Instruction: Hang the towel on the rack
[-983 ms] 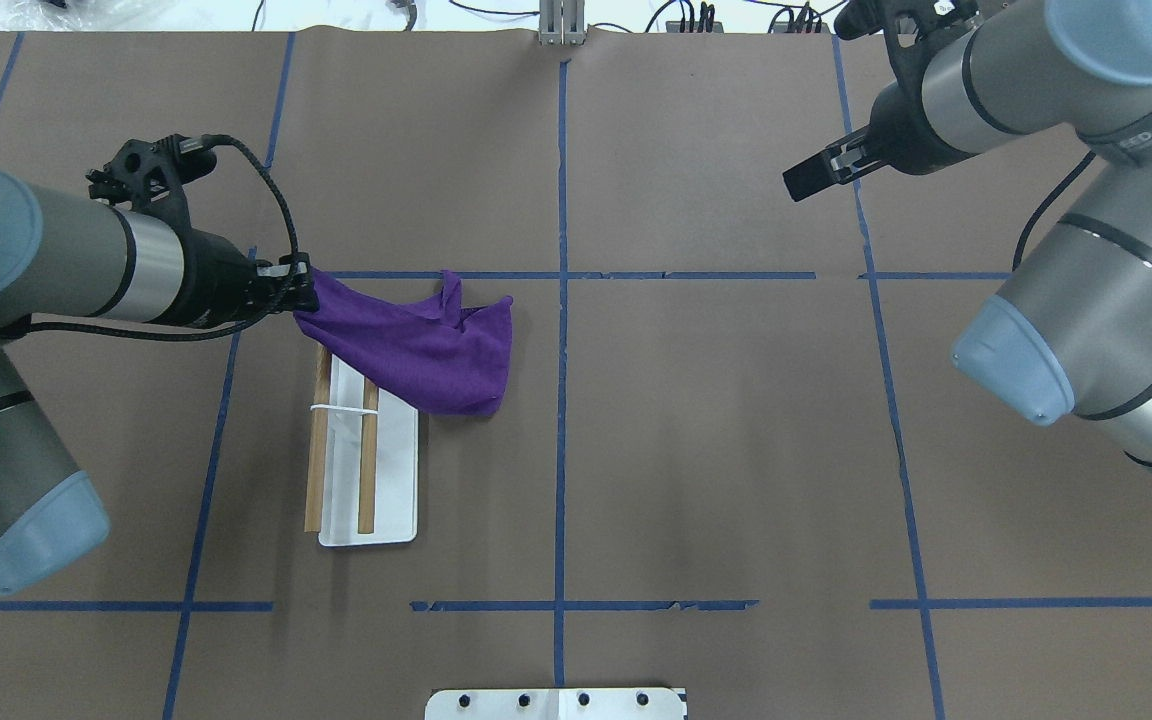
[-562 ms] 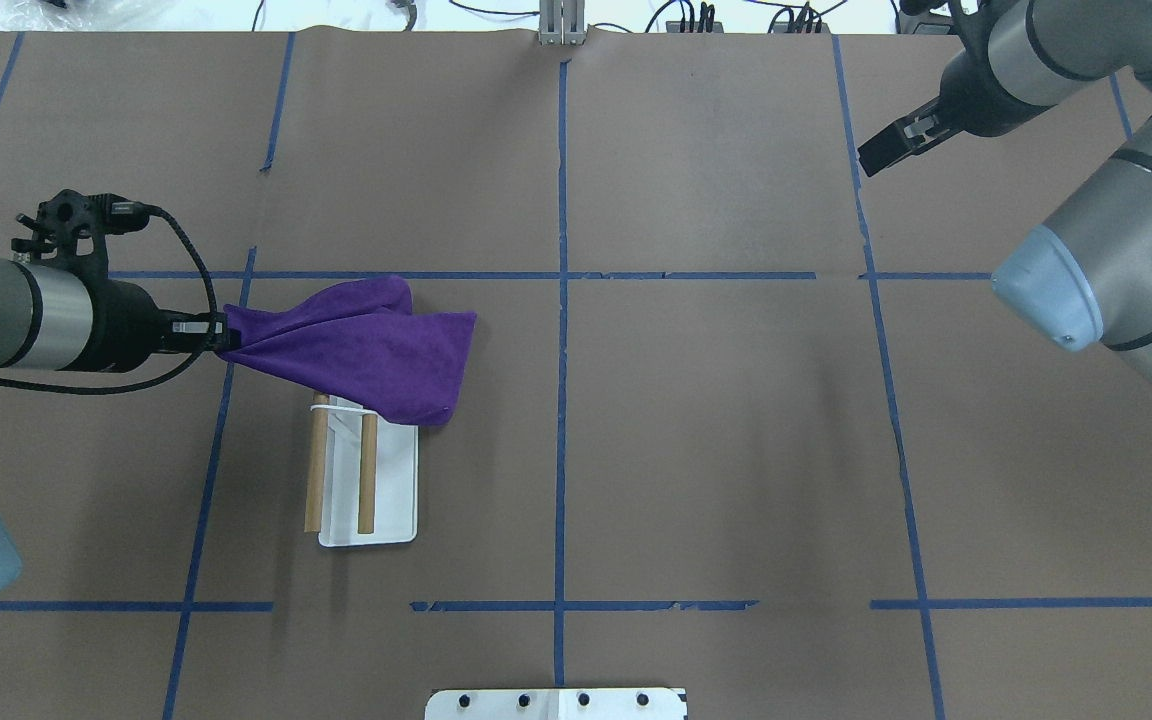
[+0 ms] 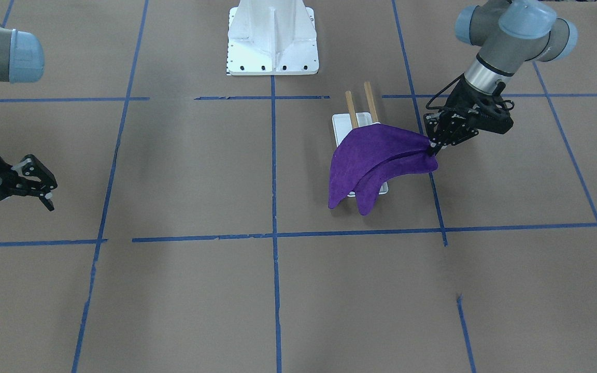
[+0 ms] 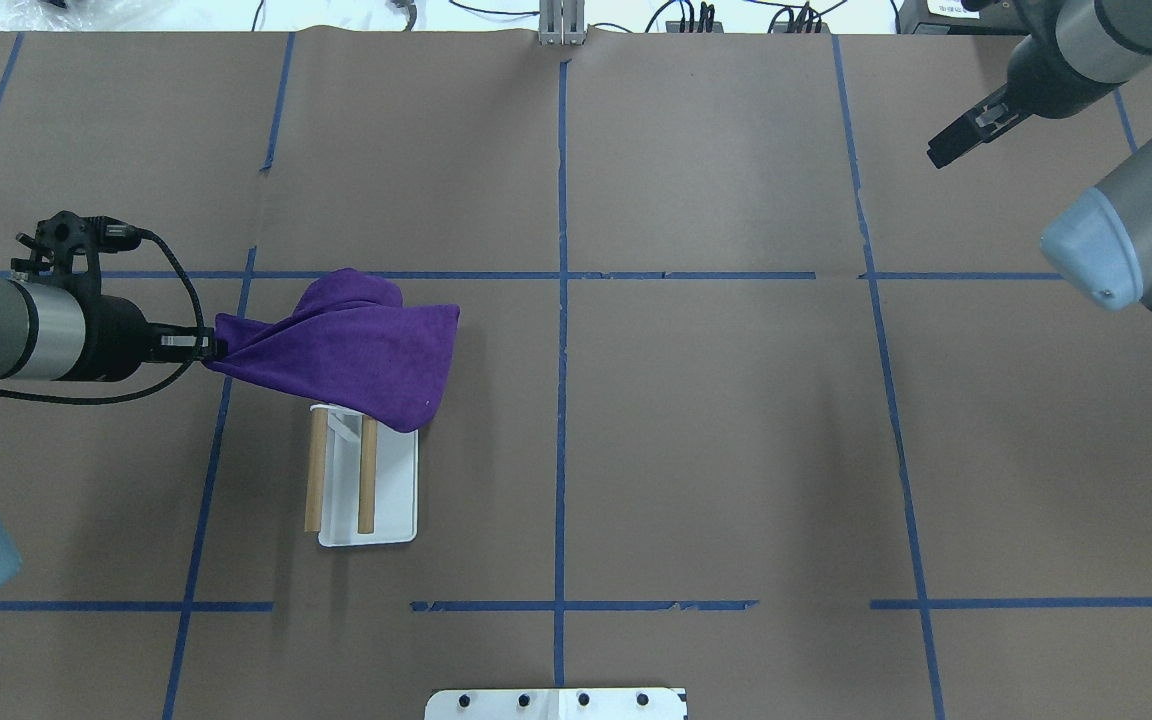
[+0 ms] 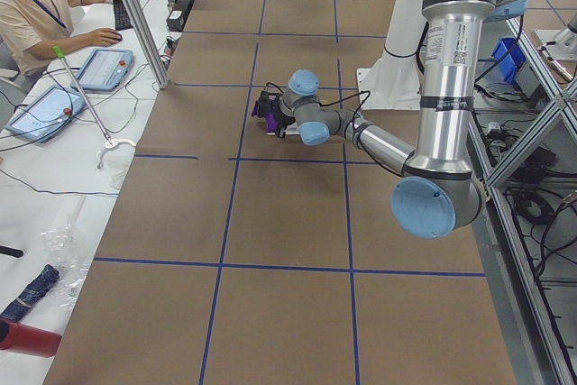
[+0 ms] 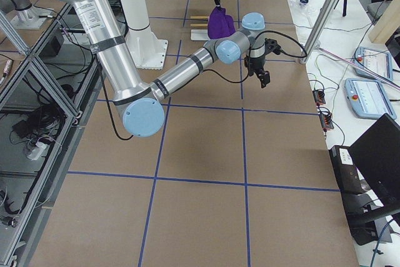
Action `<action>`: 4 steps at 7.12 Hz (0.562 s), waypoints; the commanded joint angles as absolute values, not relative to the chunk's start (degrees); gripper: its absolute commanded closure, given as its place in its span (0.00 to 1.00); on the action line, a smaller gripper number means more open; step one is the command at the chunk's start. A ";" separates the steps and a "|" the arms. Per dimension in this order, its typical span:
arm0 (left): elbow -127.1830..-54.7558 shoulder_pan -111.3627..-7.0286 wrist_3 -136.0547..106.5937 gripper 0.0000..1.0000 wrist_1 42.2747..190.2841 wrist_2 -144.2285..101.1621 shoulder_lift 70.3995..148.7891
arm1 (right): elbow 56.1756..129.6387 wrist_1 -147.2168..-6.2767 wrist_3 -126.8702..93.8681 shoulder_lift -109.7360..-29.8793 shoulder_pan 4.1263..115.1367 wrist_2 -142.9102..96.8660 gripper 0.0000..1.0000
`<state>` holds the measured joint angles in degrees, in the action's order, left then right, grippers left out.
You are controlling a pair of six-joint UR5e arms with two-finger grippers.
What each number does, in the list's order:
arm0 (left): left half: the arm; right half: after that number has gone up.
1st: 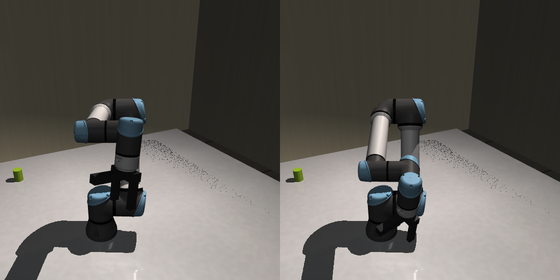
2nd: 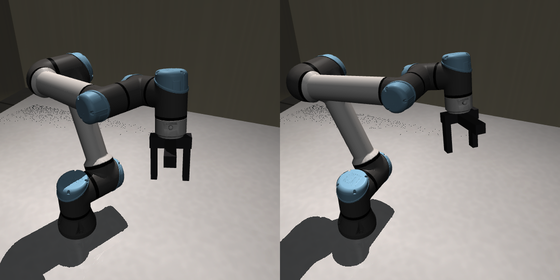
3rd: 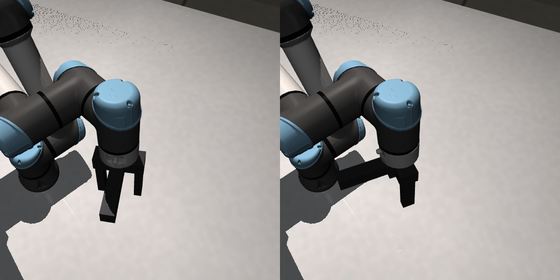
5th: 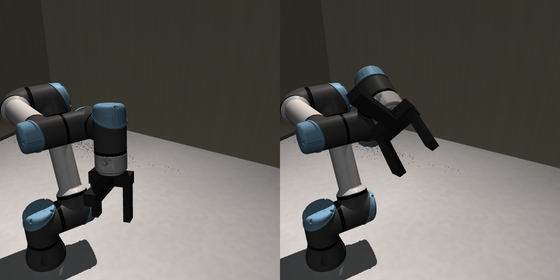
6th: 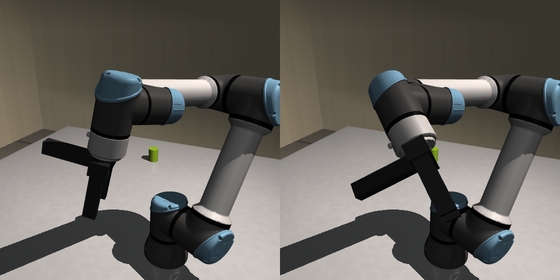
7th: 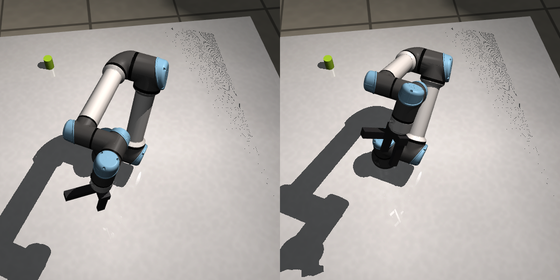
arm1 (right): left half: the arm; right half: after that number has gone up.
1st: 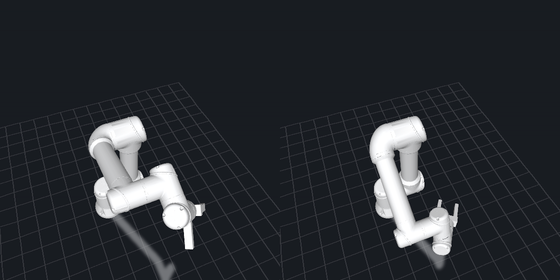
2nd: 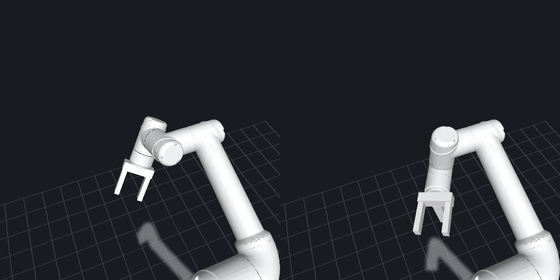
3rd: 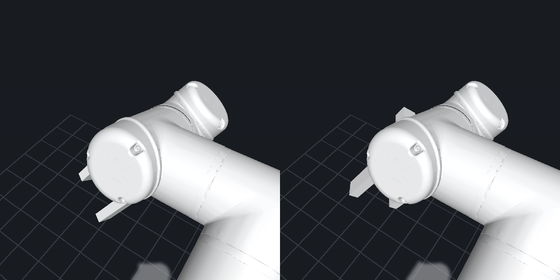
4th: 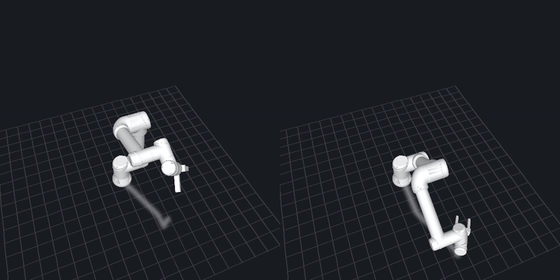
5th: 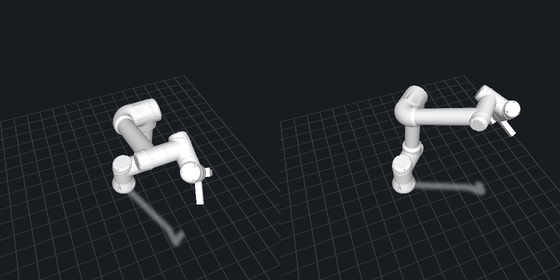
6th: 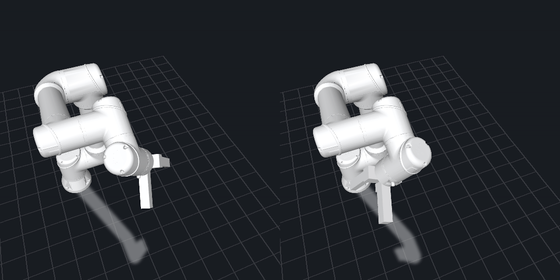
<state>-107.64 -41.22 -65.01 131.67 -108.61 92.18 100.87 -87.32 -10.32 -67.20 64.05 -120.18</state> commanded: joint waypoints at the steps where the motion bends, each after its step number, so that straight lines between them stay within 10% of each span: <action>1: -106.08 -41.04 -64.86 0.00 132.89 -108.63 92.55 | 100.28 -89.63 -8.27 -67.24 66.00 -121.98 0.00; 4: -106.96 -47.86 -41.66 0.00 123.02 -109.07 92.11 | 99.93 -95.44 -1.10 -70.99 73.63 -126.04 0.00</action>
<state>-106.46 -43.95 -51.93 128.77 -108.92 92.21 99.99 -93.69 -4.99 -68.49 70.41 -125.51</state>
